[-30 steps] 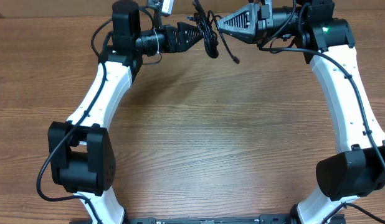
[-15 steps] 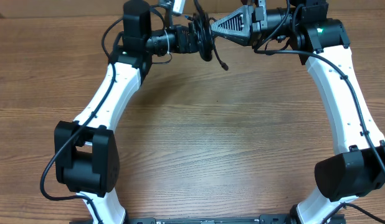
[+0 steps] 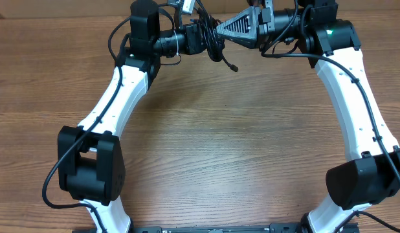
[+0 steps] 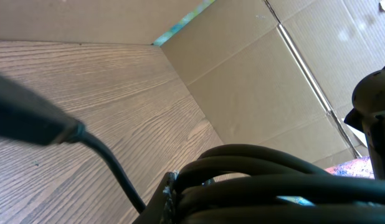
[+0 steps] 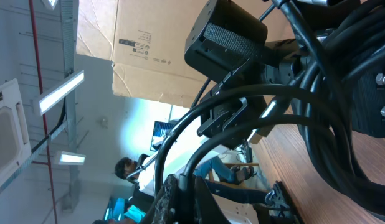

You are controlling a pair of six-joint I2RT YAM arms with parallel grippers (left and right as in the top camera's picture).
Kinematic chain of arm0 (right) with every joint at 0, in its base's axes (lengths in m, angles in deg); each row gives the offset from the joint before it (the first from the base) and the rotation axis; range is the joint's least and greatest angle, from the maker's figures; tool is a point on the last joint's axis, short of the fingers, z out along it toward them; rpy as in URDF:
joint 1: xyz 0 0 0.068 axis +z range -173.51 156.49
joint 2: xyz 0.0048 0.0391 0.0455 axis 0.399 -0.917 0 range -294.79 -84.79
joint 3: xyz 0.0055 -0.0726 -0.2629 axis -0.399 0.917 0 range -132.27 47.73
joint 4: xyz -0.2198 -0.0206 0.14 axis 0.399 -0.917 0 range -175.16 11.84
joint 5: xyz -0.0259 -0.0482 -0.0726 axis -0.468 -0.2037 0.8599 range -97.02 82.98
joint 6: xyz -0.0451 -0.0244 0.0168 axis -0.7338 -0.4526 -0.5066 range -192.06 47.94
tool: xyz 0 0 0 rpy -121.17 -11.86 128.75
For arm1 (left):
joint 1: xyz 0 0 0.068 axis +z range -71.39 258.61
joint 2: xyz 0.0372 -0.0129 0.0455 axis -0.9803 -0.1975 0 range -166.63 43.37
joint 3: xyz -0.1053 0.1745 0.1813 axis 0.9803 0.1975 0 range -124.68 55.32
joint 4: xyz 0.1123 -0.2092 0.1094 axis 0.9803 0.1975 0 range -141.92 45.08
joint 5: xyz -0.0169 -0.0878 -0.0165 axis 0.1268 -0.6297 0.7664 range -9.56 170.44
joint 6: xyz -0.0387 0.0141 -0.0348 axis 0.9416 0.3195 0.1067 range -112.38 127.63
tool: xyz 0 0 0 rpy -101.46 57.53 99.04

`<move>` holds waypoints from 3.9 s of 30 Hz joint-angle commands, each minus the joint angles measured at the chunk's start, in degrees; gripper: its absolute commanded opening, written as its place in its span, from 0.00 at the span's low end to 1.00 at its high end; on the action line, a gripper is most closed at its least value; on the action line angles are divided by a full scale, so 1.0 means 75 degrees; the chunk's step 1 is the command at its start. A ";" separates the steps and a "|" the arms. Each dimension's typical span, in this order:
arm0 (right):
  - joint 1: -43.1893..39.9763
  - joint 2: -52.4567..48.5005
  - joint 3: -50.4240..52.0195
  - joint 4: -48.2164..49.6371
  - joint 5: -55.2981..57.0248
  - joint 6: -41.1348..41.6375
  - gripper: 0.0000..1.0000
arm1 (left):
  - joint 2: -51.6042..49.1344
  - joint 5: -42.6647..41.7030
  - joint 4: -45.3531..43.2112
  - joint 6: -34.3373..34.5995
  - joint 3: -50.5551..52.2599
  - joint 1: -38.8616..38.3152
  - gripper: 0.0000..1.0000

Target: Untangle cables

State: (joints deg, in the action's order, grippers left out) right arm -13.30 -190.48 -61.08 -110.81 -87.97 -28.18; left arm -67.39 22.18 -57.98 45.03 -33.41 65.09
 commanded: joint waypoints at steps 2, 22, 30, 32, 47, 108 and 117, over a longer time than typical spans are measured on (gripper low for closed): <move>0.0044 0.0248 -0.0201 0.0064 -0.0192 -0.0102 0.04 | 0.0067 0.0026 -0.0029 0.0050 0.0017 0.0009 0.04; -0.0455 0.0248 -0.0201 0.0172 0.0032 -0.0694 1.00 | 0.0067 -0.0207 -0.0015 0.0073 0.0017 0.0332 0.04; -0.1107 0.0248 -0.0201 -0.1230 0.1609 -0.1373 0.99 | 0.0067 0.0134 0.1003 0.0073 0.0017 0.0667 0.04; -0.1174 0.0248 -0.0201 -0.1810 0.2130 -0.1641 1.00 | 0.0067 0.0525 0.1498 0.0073 0.0017 0.0702 0.04; -0.1151 0.0248 -0.0201 -0.4130 0.5115 -0.2894 1.00 | 0.0067 -0.0201 -0.0708 0.3768 0.0017 0.0880 0.04; 0.0152 0.0248 -0.0201 0.0545 0.1451 -0.1705 0.87 | 0.0067 0.0554 0.0262 0.3054 0.0017 -0.0047 0.04; 0.0335 0.0245 -0.0201 0.0452 0.1903 -0.3045 0.88 | 0.0067 -0.0117 -0.0265 0.3681 0.0017 -0.0160 0.04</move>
State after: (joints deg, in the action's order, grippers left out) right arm -10.98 -190.48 -61.26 -107.51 -76.71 -46.52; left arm -67.41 24.56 -58.51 70.30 -33.10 63.96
